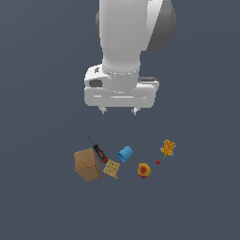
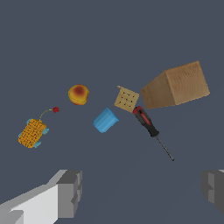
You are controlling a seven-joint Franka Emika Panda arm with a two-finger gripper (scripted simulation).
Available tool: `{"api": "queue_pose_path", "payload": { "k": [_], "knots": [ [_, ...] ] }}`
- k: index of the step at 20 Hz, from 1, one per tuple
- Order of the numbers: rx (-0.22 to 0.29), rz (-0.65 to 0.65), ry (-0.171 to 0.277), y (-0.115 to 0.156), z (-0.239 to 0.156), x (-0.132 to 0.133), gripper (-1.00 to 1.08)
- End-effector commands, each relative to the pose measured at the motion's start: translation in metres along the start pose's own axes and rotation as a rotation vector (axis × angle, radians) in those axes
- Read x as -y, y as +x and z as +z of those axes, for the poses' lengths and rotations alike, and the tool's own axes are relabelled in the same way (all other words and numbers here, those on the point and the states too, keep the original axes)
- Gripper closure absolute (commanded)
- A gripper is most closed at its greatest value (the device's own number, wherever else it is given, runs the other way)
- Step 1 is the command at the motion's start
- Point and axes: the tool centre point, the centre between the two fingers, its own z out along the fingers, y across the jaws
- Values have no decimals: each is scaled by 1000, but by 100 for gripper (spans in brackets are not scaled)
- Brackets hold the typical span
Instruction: Pick up a designated object from a clutter of objects.
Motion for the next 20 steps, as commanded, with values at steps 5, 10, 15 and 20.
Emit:
{"api": "queue_pose_path", "payload": {
  "k": [5,10,15,20],
  "knots": [
    [5,28,6,30,36,21,-92],
    [11,56,12,55,75,44,-92],
    [17,85,18,75,118,67,-92],
    [23,112,23,89,161,90,-92]
  ]
}}
